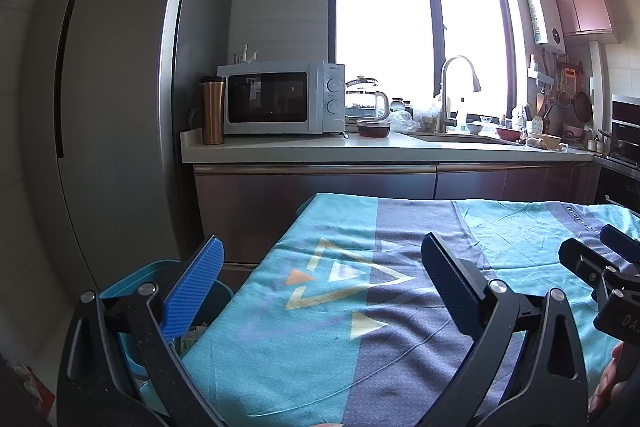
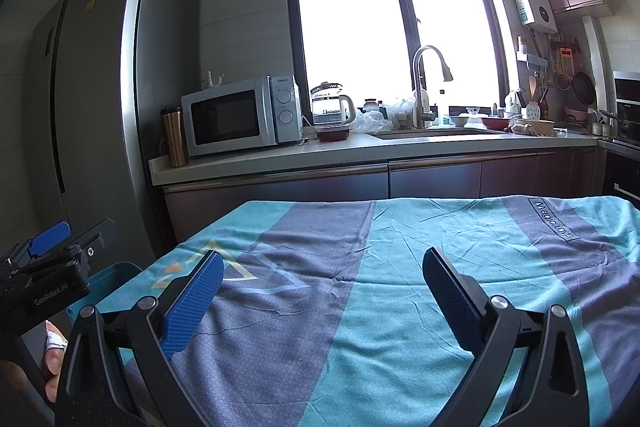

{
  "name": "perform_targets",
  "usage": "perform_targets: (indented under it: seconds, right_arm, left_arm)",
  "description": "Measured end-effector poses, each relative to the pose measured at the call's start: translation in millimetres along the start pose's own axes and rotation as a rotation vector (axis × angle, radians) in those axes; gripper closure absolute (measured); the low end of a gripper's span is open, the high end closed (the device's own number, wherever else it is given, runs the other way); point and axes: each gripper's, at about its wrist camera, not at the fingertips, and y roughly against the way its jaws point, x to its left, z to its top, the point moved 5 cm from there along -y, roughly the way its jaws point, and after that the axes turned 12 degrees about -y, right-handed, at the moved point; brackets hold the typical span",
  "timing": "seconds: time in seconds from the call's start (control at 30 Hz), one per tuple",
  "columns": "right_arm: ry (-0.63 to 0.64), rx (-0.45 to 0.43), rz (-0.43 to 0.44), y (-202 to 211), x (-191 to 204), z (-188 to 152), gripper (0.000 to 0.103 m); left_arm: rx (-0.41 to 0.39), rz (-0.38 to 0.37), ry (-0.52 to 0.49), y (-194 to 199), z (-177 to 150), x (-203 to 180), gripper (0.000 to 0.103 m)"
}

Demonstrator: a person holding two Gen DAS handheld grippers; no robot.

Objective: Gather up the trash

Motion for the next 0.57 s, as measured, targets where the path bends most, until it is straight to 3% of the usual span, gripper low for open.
perform_targets:
  seconds: [0.3, 0.43, 0.57]
  right_arm:
    - [-0.009, 0.008, -0.009, -5.6, -9.7, 1.4, 0.007]
    - [-0.024, 0.036, -0.034, -14.3, -23.9, 3.4, 0.007]
    - [-0.030, 0.123, -0.098, -33.8, -52.3, 8.0, 0.007]
  left_arm:
    - [0.012, -0.037, -0.012, -9.3, -3.6, -9.5, 0.006]
    - [0.138, -0.111, -0.023, -38.6, -11.8, -20.1, 0.006]
    - [0.276, -0.158, -0.041, -84.6, -20.3, -30.1, 0.006]
